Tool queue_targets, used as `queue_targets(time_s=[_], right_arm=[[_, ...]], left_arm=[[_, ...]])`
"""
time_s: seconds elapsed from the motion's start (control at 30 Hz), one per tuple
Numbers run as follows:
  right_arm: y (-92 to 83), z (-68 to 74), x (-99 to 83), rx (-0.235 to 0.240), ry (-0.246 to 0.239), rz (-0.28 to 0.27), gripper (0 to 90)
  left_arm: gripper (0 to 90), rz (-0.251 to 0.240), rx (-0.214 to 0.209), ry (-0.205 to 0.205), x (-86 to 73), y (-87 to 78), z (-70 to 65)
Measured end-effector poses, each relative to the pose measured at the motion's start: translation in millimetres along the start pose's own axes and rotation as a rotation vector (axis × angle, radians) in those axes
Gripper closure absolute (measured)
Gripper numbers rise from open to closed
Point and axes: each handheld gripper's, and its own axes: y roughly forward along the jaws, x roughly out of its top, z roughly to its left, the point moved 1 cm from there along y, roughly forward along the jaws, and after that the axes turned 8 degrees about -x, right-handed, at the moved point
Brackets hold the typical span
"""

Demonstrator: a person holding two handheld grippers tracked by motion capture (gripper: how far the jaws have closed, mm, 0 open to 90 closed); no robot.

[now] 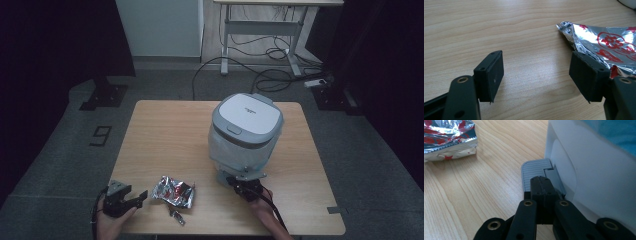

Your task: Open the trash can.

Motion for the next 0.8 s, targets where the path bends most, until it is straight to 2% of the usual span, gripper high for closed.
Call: queue_targets(time_s=[0.8], right_arm=[[4.9, -1.2, -7.6, -0.011, -0.008, 0.016, 90.0]], left_arm=[[28.8, -0.005, -0.004, 0.001, 0.8, -1.1, -0.3]])
